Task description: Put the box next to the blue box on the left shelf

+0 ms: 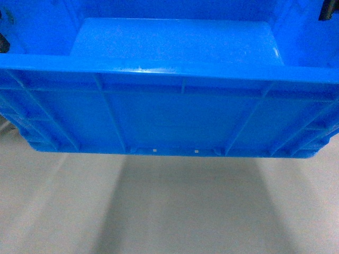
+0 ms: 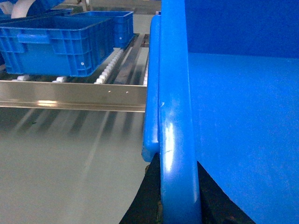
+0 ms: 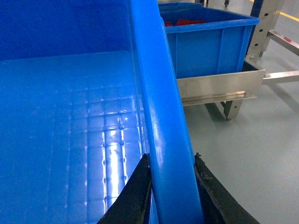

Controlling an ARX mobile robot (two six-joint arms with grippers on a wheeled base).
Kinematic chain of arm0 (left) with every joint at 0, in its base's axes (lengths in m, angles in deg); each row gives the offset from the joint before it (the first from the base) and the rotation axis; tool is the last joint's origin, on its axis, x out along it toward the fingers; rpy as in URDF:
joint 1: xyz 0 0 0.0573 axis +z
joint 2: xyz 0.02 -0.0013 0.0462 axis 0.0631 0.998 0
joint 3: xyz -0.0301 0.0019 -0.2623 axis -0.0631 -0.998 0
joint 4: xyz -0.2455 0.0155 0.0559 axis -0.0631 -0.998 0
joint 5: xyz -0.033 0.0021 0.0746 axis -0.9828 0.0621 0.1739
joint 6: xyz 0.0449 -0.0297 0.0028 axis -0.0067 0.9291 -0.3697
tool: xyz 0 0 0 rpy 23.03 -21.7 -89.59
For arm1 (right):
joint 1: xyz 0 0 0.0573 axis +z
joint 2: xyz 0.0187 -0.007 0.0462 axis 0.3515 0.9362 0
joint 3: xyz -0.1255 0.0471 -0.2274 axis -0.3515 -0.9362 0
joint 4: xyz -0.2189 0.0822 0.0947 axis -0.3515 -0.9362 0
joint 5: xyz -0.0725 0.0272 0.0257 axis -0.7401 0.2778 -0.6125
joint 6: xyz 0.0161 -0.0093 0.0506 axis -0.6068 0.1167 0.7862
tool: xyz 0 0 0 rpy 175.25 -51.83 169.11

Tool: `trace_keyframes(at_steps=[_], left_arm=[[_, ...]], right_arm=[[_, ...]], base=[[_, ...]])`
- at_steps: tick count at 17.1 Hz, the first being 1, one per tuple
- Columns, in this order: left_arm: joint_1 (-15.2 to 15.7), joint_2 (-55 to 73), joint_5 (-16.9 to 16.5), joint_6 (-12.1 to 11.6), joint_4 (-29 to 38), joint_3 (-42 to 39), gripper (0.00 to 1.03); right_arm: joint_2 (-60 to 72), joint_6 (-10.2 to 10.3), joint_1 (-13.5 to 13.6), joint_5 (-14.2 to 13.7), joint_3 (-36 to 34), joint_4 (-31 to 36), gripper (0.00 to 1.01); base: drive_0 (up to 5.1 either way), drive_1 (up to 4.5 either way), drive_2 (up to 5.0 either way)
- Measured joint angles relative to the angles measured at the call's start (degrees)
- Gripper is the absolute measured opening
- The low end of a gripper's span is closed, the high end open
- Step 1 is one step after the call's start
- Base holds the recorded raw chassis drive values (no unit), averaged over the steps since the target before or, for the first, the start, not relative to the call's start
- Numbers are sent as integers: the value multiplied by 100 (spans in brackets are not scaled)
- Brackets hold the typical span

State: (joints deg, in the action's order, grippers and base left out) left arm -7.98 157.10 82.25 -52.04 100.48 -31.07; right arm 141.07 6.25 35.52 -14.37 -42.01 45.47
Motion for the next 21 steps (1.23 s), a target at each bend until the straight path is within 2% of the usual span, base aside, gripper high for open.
trace_keyframes(at_steps=[9,18,21], left_arm=[[0,-7,0,0,37,0,8],[0,-7,-2,-2,44,0,8],[-4,-7,0,-4,35,2,8]], right_arm=[[-2,0,0,-2,0,46,17],[-2,0,0,-2,0,33,17],[-2,0,-2,-4,0,26,17]], base=[[0,0,0],[-11,413,-435],[-204,466,-235]])
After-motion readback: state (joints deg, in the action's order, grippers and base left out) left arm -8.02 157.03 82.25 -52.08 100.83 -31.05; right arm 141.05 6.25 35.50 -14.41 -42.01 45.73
